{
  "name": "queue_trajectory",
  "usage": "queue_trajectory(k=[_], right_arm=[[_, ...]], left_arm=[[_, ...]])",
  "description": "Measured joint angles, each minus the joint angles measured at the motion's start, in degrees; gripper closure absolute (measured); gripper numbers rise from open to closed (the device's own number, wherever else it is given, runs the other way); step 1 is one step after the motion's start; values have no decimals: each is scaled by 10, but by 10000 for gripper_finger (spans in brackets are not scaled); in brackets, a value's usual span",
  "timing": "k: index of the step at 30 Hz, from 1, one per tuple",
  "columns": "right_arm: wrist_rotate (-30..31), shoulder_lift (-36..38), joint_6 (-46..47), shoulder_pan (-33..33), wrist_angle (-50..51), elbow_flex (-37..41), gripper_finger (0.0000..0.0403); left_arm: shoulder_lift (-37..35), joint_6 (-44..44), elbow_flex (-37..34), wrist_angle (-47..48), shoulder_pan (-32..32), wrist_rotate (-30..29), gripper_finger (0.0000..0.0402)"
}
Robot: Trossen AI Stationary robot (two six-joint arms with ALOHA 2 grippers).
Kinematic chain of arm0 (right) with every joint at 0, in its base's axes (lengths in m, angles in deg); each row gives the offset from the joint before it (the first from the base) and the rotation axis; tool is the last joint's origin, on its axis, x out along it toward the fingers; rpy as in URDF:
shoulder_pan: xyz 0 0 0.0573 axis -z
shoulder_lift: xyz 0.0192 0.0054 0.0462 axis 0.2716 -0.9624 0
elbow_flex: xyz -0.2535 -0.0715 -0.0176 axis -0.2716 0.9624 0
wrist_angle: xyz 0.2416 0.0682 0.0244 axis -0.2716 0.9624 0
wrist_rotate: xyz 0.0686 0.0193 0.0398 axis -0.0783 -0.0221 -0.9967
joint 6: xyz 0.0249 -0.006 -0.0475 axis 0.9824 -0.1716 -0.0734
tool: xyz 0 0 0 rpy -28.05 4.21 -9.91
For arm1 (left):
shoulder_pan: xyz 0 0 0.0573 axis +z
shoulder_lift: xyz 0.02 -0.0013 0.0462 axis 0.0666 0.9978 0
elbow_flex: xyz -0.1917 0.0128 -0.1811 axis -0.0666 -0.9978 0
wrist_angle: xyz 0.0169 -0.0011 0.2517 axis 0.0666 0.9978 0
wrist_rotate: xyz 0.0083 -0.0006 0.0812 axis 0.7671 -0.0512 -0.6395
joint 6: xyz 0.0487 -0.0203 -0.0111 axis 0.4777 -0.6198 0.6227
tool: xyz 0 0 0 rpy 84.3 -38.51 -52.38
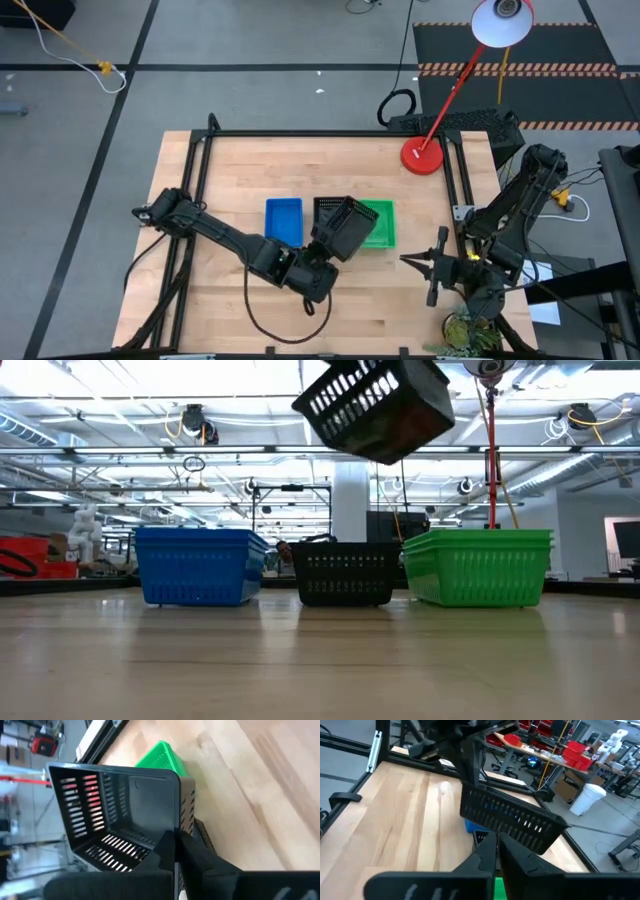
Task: Stack baskets by color
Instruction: Stack the black bin on top of stacked black bins
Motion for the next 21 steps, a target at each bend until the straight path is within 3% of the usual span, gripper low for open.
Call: queue_trajectory(k=[9,21], right_arm=[[0,0,-22,0,4,0,402],[27,0,-47,1,7,0,403]], left_arm=[[-1,-137,9,-36,48,-30,396],[-1,-312,9,5,73,-21,396]])
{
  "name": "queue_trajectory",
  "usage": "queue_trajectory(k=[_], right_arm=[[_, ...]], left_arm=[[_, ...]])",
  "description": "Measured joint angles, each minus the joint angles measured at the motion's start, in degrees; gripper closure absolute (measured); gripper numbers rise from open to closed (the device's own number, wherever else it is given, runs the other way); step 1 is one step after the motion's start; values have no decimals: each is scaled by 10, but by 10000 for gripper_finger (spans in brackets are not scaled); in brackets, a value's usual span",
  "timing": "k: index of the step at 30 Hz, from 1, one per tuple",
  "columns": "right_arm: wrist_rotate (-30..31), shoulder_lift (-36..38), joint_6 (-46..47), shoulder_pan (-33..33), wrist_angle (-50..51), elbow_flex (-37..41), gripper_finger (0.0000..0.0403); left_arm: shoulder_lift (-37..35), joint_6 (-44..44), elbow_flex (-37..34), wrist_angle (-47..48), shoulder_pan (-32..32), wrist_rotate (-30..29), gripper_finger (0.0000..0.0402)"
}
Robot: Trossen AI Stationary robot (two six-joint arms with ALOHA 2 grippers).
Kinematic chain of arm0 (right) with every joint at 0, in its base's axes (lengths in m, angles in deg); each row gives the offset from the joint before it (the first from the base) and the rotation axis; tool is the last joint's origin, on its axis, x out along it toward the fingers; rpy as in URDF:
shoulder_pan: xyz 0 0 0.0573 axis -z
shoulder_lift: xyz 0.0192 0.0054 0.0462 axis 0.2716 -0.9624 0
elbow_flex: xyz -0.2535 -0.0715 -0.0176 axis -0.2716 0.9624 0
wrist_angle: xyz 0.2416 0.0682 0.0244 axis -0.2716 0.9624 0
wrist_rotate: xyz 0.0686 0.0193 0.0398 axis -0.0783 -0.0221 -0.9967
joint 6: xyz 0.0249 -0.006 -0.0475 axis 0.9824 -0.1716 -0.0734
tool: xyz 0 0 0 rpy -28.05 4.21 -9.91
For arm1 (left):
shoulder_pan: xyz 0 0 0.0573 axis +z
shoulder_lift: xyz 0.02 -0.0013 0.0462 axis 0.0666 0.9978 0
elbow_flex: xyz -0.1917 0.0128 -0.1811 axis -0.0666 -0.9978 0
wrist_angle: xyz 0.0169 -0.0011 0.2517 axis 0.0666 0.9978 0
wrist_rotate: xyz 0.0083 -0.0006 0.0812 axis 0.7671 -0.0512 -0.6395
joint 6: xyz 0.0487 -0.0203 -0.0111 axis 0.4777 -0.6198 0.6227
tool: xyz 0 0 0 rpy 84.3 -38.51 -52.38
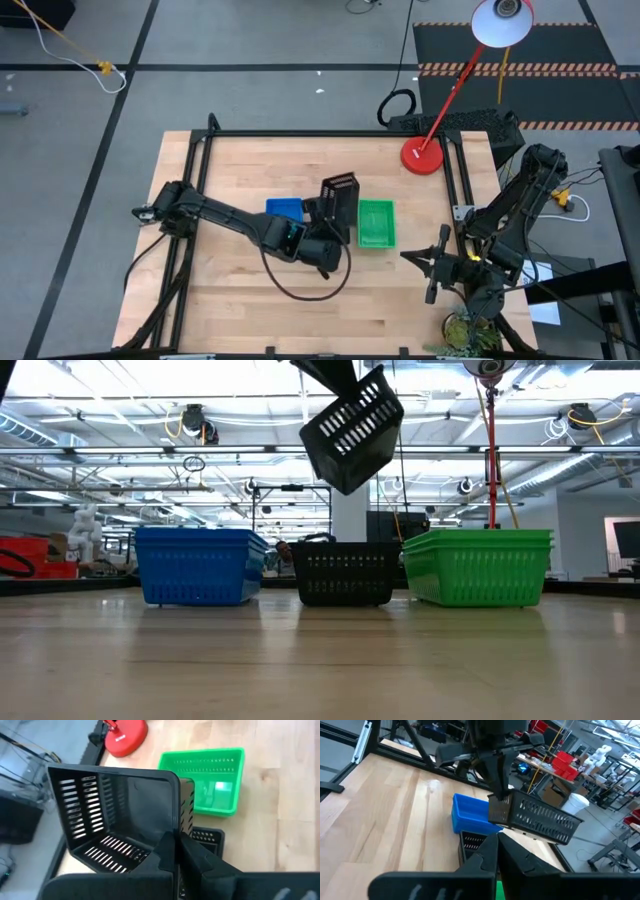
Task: Stack baskets by color
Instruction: Stack the black bin on top of stacked black bins
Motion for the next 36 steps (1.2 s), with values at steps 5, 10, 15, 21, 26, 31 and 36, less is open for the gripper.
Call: queue_trajectory(k=[5,10,15,21,26,31,36], right_arm=[[0,0,1,0,0,0,403],[0,0,2,0,-1,0,403],[0,0,2,0,-1,0,403],[0,0,0,0,-1,0,403],[0,0,2,0,-1,0,403],[-1,0,2,0,-1,0,403],[-2,0,2,0,-4,0,403]], left_arm=[[10,-14,0,9,-8,25,394],[35,-13,0,23,-13,39,396],[51,-12,0,64,-7,41,395],[59,-16,0,79,-7,45,393],[59,-28,0,77,-7,48,389],[63,-33,0,75,-7,52,396],[79,-26,0,75,-4,48,386]])
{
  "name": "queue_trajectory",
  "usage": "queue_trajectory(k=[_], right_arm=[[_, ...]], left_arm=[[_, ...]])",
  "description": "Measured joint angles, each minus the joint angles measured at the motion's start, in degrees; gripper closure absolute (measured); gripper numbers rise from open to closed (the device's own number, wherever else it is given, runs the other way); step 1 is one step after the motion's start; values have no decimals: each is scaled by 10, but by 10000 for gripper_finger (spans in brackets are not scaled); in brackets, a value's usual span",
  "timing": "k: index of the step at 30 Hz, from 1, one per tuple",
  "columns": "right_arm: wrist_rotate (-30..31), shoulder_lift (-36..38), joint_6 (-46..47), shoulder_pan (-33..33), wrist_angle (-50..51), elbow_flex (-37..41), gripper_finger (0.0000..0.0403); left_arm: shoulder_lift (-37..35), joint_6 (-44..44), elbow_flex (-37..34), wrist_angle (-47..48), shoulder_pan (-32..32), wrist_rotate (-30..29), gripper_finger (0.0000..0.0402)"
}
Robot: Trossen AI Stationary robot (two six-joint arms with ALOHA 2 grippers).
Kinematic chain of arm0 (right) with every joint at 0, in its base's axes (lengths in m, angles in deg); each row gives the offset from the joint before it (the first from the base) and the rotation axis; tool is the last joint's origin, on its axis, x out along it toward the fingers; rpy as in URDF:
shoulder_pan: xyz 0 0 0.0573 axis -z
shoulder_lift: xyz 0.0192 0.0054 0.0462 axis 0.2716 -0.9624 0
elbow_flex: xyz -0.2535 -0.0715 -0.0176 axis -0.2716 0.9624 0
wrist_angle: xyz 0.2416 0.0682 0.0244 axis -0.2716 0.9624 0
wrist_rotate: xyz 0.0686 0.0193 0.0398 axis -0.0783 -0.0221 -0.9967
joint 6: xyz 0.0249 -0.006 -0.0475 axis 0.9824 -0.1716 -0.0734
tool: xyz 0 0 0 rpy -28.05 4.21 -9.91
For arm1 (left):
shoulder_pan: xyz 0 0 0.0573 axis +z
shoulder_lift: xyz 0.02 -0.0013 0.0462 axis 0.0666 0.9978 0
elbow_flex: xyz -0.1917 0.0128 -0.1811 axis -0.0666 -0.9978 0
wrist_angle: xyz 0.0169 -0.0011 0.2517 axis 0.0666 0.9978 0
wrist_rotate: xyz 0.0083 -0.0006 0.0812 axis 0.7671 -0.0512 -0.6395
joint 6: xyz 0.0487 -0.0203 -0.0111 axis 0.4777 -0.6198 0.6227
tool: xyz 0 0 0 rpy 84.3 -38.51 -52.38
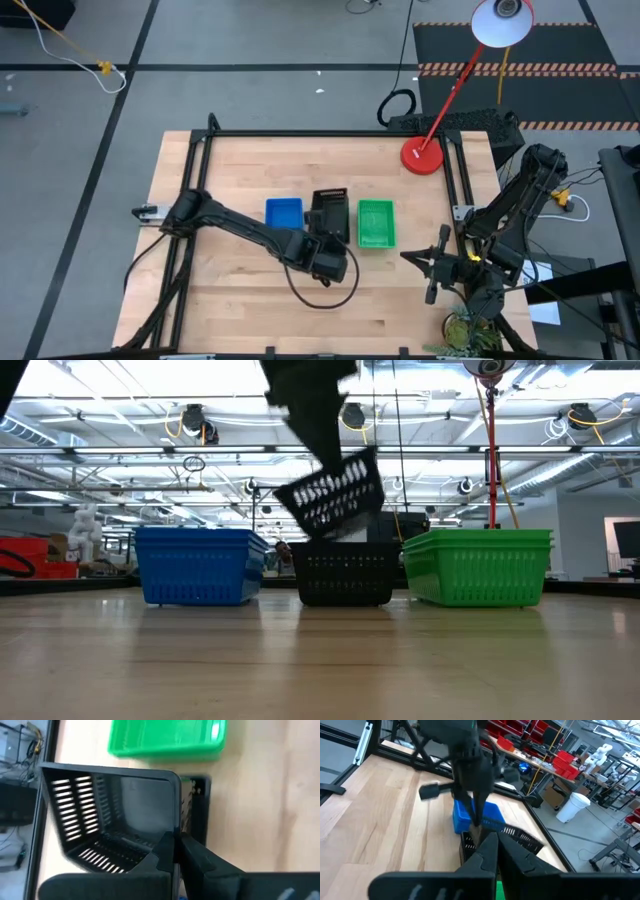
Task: Stack baskets by color
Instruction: Stack the black bin on top of stacked black bins, then return to Home Position
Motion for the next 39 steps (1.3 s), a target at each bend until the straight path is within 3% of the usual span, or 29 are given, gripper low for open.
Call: queue_trajectory(k=[6,12,18,22,33,39], right_arm=[[-1,0,0,0,0,0,403],[-1,0,0,0,0,0,403],[-1,0,0,0,-2,0,403],[-1,0,0,0,-4,0,403],[-1,0,0,0,-4,0,403],[-1,0,2,0,-4,0,403]], left_arm=[[16,5,-1,-1,3,-7,394],[16,1,-2,-7,11,-5,369],[20,-5,-2,-13,17,60,371],[23,-5,-3,-15,20,65,364],[26,-37,-3,-24,22,46,237],[15,-41,-3,-61,24,40,200]])
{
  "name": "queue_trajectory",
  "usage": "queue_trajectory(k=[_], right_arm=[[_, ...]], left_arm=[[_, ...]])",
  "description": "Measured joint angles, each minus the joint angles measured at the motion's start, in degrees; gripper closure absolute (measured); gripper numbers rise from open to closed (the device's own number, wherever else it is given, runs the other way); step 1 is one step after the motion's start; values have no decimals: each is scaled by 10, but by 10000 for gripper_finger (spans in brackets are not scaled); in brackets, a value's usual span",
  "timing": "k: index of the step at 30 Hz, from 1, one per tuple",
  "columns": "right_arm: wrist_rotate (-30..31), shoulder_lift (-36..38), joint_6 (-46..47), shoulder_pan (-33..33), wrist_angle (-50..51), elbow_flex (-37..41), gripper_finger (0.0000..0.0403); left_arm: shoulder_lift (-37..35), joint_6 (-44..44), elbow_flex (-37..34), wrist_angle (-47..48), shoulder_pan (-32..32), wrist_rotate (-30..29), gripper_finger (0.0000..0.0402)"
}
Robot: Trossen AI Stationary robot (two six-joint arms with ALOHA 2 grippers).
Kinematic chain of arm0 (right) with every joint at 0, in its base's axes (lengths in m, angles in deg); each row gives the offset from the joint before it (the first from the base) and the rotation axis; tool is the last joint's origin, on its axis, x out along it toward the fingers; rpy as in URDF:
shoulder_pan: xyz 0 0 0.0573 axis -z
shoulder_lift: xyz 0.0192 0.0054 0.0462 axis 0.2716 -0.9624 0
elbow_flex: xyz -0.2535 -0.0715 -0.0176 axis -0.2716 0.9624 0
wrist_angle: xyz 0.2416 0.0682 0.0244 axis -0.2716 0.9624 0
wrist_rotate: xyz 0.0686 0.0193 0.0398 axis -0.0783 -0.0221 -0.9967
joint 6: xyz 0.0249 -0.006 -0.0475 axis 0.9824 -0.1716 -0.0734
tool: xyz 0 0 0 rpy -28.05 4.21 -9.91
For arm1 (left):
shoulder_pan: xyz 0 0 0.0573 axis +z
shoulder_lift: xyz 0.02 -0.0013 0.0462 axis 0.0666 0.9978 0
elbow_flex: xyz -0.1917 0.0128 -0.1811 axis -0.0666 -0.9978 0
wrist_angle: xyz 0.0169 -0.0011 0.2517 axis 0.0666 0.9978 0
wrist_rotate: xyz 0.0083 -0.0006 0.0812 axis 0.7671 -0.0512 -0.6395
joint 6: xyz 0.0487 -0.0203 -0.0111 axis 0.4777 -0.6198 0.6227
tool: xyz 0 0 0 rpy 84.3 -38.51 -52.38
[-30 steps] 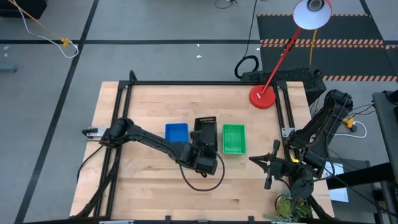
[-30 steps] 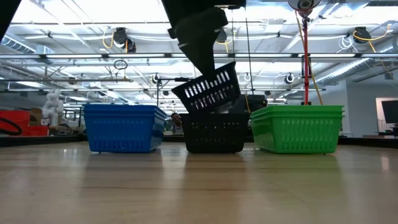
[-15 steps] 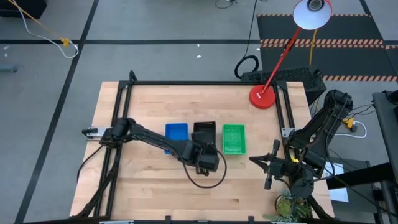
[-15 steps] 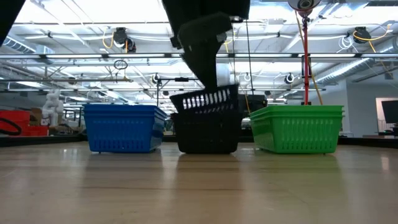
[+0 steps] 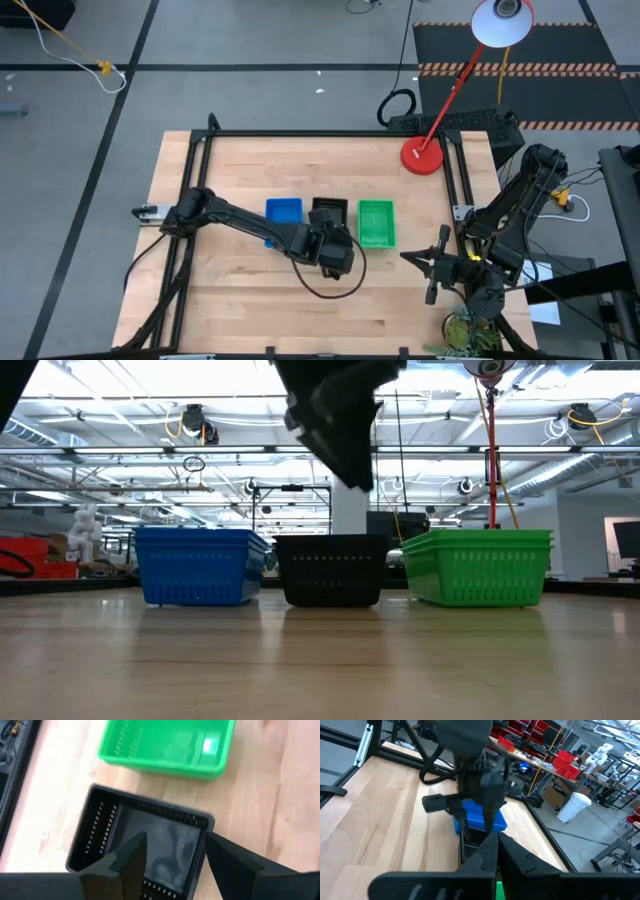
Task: Stack baskets by color
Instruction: Return to Home Position
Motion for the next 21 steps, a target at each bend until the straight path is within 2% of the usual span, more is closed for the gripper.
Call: queue_trajectory(k=[4,8,16,19,21], right_arm=[[-8,0,7,0,0,0,403],[-43,0,10,0,2,0,403],[-41,0,-2,8,-61,33,403],[-42,0,-27,18,-68,39,403],[-43,0,-54,26,-69,39,403]], left_arm=[[-19,-2,1,15,-8,12,204],[-18,0,0,34,-47,21,230],[-12,18,-38,-30,-100,-8,286],[-10,54,-49,-18,-107,-9,299],[-18,66,-53,-6,-111,-38,308]])
